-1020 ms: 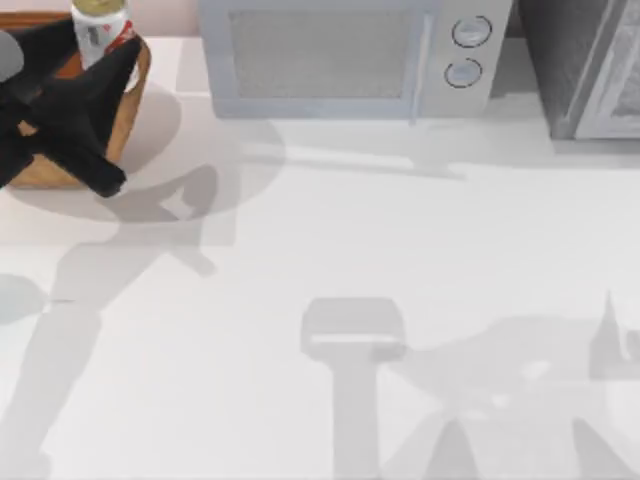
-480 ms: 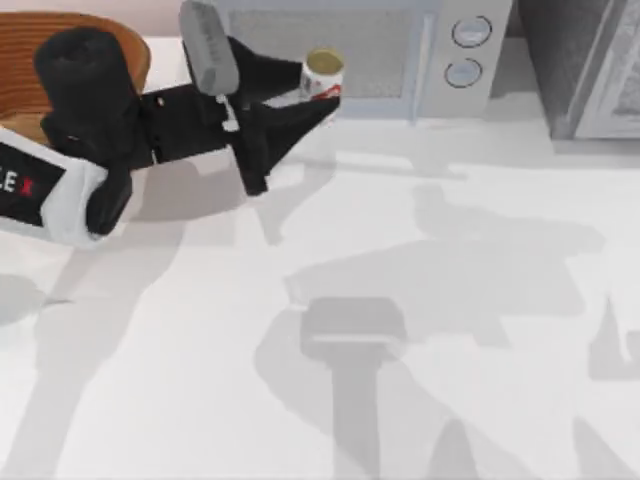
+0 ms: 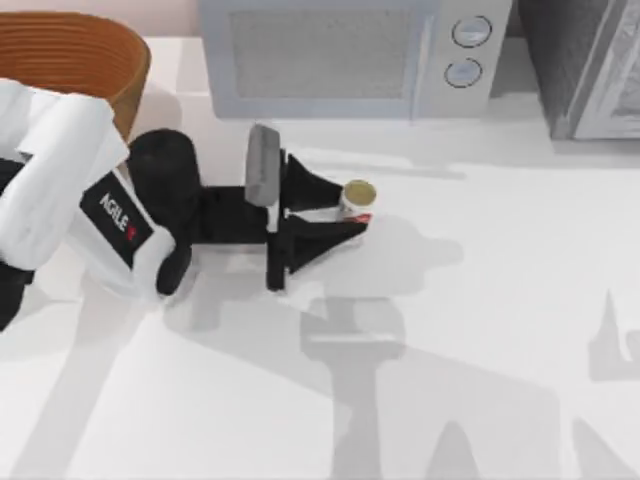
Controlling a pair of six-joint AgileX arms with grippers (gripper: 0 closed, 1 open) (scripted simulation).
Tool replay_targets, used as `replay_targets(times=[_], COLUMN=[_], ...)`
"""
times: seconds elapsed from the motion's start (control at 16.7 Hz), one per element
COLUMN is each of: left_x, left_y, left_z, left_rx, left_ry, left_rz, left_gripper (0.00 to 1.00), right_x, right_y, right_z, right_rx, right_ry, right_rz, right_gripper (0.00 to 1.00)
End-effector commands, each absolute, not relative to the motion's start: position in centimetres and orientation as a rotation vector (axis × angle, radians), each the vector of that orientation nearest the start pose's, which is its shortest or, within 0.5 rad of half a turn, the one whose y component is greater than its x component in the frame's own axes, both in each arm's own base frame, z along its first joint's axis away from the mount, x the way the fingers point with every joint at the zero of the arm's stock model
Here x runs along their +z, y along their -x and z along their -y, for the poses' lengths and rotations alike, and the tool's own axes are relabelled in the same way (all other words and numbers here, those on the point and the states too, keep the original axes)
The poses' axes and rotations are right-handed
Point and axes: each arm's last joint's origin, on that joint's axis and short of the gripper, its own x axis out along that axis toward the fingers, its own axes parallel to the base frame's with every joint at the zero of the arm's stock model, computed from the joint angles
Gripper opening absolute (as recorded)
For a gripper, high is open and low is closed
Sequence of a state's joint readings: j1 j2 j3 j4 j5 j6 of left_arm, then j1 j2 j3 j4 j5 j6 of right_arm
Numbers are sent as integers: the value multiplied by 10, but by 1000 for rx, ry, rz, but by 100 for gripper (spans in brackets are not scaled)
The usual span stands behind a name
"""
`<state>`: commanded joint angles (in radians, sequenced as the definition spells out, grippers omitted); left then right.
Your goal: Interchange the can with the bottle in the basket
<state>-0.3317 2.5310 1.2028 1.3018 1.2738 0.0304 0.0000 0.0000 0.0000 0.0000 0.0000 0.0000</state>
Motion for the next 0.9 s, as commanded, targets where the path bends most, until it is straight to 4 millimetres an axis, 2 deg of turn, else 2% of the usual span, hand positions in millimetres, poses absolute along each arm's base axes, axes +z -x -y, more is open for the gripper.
replay_targets(times=[0.12,0.36,0.9], left_x=[18,18,18], left_y=[-404,-404,-404], left_z=[166,166,166], left_rx=[-1591,-1591,-1591], left_ry=[0,0,0], left_rz=[0,0,0], left_gripper=[0,0,68], right_x=[160,160,160], right_y=[-106,-106,-106], right_z=[1,1,1], right_rx=[0,0,0], right_ry=[0,0,0], right_rz=[0,0,0], right_gripper=[100,100,100])
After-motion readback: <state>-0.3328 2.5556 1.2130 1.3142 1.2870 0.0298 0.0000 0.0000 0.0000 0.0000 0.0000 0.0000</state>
